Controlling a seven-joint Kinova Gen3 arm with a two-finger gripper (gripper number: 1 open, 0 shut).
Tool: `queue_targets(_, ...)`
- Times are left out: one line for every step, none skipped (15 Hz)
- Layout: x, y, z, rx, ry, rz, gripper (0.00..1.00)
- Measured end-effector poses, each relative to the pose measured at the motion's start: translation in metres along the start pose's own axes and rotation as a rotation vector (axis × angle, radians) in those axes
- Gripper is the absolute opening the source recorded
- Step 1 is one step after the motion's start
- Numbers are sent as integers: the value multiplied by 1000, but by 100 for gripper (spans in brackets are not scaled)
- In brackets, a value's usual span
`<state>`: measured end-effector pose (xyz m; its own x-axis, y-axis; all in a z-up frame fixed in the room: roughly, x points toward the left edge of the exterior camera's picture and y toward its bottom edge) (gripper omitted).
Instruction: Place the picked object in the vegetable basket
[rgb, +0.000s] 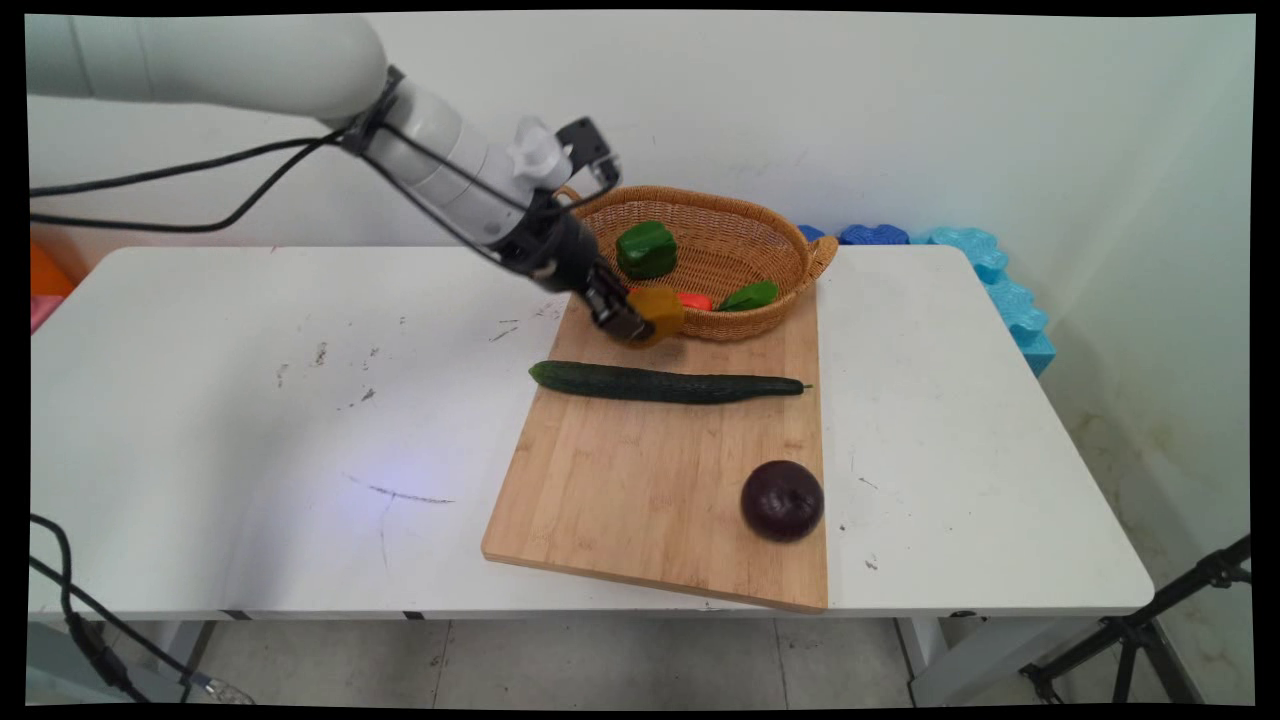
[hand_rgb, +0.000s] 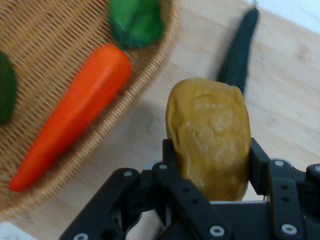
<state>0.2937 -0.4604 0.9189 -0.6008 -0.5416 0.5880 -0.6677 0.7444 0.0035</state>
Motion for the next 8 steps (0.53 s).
queue_targets(6,-5,2,11,9,-15,0)
queue_targets(10,-9,4,19,15,-25,0)
queue_targets(16,-14,7,29,23,-39,0)
queue_targets(20,-18,9,35,29,-48,0)
queue_targets(25,-23,13,45,37,-61,0)
queue_targets(29,-27,17,51,42,-69,0)
queue_targets(34,-33,21,59,50,-81,0)
queue_targets(38,-37,25,65,55,-89,0)
